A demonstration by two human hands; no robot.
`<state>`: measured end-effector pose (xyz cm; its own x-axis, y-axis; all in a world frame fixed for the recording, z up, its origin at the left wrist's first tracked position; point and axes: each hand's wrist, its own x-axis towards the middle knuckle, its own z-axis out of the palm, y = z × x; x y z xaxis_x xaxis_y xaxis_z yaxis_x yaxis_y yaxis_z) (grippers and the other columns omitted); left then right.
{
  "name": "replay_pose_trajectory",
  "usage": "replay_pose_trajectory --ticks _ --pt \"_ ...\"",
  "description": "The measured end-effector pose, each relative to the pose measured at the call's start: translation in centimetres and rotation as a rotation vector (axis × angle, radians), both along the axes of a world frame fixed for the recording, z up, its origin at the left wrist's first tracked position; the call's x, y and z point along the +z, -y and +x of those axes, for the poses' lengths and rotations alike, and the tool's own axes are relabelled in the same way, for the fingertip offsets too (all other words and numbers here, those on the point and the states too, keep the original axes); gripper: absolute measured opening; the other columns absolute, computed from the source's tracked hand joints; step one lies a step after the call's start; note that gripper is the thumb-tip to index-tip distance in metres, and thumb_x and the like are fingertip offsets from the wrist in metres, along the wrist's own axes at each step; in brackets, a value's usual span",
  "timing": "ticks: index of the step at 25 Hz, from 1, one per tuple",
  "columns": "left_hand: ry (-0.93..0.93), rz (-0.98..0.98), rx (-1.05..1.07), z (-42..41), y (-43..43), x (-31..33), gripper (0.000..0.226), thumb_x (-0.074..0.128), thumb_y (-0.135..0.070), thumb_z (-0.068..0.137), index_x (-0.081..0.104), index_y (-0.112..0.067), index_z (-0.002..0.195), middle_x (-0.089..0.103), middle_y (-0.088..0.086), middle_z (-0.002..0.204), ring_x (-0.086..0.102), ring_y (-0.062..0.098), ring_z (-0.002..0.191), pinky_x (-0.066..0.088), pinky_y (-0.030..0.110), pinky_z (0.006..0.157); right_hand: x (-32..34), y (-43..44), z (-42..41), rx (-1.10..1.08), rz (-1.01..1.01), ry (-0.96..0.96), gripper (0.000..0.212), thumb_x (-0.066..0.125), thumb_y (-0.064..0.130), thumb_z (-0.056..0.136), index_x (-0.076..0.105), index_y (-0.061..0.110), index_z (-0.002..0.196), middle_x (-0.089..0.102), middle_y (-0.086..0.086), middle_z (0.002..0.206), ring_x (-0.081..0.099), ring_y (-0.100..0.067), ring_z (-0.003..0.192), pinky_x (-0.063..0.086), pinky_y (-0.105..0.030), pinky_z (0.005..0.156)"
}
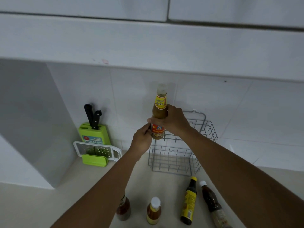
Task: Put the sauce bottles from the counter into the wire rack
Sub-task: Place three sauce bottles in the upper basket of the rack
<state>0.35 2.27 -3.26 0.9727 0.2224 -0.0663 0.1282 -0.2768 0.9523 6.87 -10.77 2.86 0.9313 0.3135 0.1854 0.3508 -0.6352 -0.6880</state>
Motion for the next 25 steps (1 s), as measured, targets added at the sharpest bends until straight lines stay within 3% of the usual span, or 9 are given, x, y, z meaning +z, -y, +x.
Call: replay_pose_trajectory --ticks 2,4,8,11,13,16,18,22,25 --pt "-0.029 -0.058 -0.03 -0.2 -0.4 -0.3 0.046 0.031 -0.022 0.1 0.052 -0.032 0.14 0.061 0.003 0.136 0.06 0.016 0.11 0.048 0.036 0.103 -0.5 -0.1 -0.3 -0.004 0.036 -0.003 0.074 0.086 0.059 0.065 0.065 0.017 0.122 0.076 -0.002 0.112 0.072 -0.02 0.101 0.06 -0.036 0.09" --pt "-0.067 -0.058 -0.035 -1.0 -0.4 0.4 0.051 0.031 -0.022 0.097 0.049 -0.033 0.143 0.055 0.004 0.145 0.056 0.022 0.124 0.042 0.041 0.111 -0.8 -0.2 -0.4 -0.016 0.071 -0.001 0.072 0.087 0.058 0.065 0.066 0.016 0.12 0.076 -0.001 0.11 0.073 -0.018 0.099 0.061 -0.037 0.089" --pt "-0.255 0.239 -0.081 -3.0 0.2 2.1 0.051 0.037 -0.021 0.098 0.041 -0.018 0.149 0.045 0.006 0.152 0.045 0.027 0.137 0.038 0.034 0.102 -0.6 0.6 -0.4 0.028 0.005 -0.085 0.087 0.089 0.062 0.057 0.06 0.018 0.126 0.072 0.002 0.115 0.067 -0.013 0.099 0.056 -0.028 0.083" --pt "-0.411 0.473 -0.245 -3.7 1.7 3.8 0.027 0.043 -0.022 0.091 0.063 -0.009 0.105 0.063 0.01 0.114 0.061 0.026 0.112 0.043 0.029 0.078 0.5 3.1 -1.0 0.07 -0.057 -0.128 0.106 0.092 0.057 0.057 0.044 0.019 0.144 0.062 0.002 0.124 0.061 -0.013 0.108 0.052 -0.027 0.087" --pt "-0.353 0.546 -0.361 -3.5 3.9 5.0 0.024 0.043 -0.017 0.089 0.062 -0.005 0.092 0.065 0.011 0.104 0.063 0.024 0.097 0.05 0.03 0.074 0.6 5.4 -1.8 0.015 0.001 -0.021 0.089 0.089 0.05 0.069 0.048 0.019 0.143 0.06 0.003 0.119 0.061 -0.013 0.103 0.053 -0.028 0.087" --pt "-0.186 0.576 -0.423 -2.7 8.8 5.4 0.038 0.043 -0.016 0.092 0.066 -0.008 0.122 0.062 0.009 0.132 0.061 0.026 0.115 0.052 0.035 0.095 -1.2 9.9 -3.7 -0.115 0.172 0.264 0.036 0.076 0.023 0.086 0.065 0.016 0.119 0.067 0.002 0.095 0.064 -0.011 0.078 0.054 -0.025 0.073" --pt "-0.204 0.578 -0.479 -2.0 12.4 3.9 0.037 0.044 -0.017 0.094 0.062 -0.008 0.125 0.059 0.013 0.133 0.059 0.028 0.117 0.051 0.037 0.097 -3.6 13.3 -5.3 -0.187 0.259 0.351 0.019 0.066 0.002 0.084 0.069 0.009 0.101 0.066 -0.001 0.082 0.059 -0.01 0.065 0.05 -0.023 0.066" --pt "-0.42 0.637 -0.571 -1.1 16.6 -3.7 0.044 0.052 -0.021 0.09 0.053 -0.009 0.132 0.055 0.015 0.134 0.06 0.032 0.112 0.054 0.041 0.095 -10.7 17.7 -8.6 -0.358 0.241 0.152 0.014 0.064 -0.002 0.078 0.071 0.009 0.084 0.068 -0.001 0.074 0.057 -0.005 0.06 0.052 -0.026 0.062" --pt "-0.551 0.644 -0.592 -1.4 19.1 -9.5 0.056 0.053 -0.017 0.093 0.037 -0.008 0.146 0.05 0.019 0.14 0.059 0.034 0.116 0.053 0.039 0.09 -16.7 21.0 -10.4 -0.473 0.063 -0.169 0.017 0.067 0.012 0.084 0.07 0.016 0.101 0.072 -0.002 0.094 0.069 -0.016 0.087 0.058 -0.035 0.081"
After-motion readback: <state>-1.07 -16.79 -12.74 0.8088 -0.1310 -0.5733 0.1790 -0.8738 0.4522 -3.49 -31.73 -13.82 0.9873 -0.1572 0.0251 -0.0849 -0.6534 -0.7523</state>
